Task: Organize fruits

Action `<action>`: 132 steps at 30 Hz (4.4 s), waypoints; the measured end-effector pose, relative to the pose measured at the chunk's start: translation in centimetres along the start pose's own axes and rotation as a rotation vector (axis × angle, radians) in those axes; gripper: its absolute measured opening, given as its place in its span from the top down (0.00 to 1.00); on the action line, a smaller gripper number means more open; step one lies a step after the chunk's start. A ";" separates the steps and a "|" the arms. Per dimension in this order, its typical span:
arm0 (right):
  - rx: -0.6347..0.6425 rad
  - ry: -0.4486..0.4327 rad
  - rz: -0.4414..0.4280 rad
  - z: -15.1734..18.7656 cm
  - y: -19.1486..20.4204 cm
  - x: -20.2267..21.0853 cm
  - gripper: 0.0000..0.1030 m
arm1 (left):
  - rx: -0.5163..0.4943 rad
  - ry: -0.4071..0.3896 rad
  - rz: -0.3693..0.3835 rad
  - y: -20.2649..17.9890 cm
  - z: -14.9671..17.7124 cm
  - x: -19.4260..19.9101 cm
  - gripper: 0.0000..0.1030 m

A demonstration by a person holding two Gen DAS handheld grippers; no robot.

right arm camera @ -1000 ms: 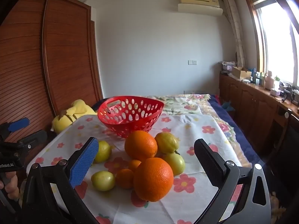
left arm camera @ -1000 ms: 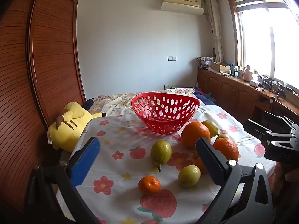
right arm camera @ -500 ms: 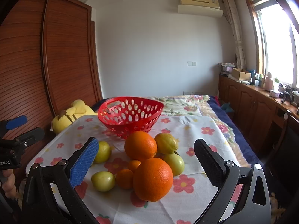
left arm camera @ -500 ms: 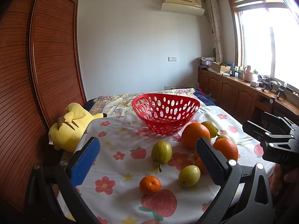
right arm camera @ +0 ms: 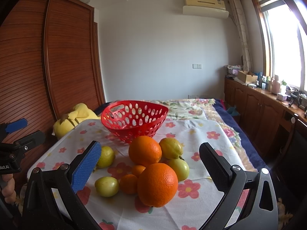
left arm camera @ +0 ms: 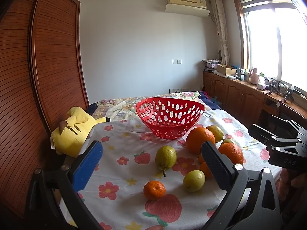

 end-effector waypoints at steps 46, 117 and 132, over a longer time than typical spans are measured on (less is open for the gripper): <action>0.007 0.002 -0.001 -0.4 0.7 -0.2 0.00 | -0.005 0.009 0.006 0.0 0.1 0.0 0.00; 0.007 0.299 -0.180 8.5 0.0 -10.3 0.15 | 0.058 0.404 0.124 3.7 9.7 -10.8 0.56; -0.022 0.285 -0.203 8.6 -0.8 -9.5 0.20 | 0.051 0.364 0.133 3.2 8.4 -9.9 0.57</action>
Point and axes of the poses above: each gripper's, at about its wrist camera, not at the fingertips, and x roughly against the way its jaws point, y to its left, z to its underside, the point moved 2 cm from there along -x, roughly the way its jaws point, and after that the axes turned 12 degrees about x, right-handed, at the moved point
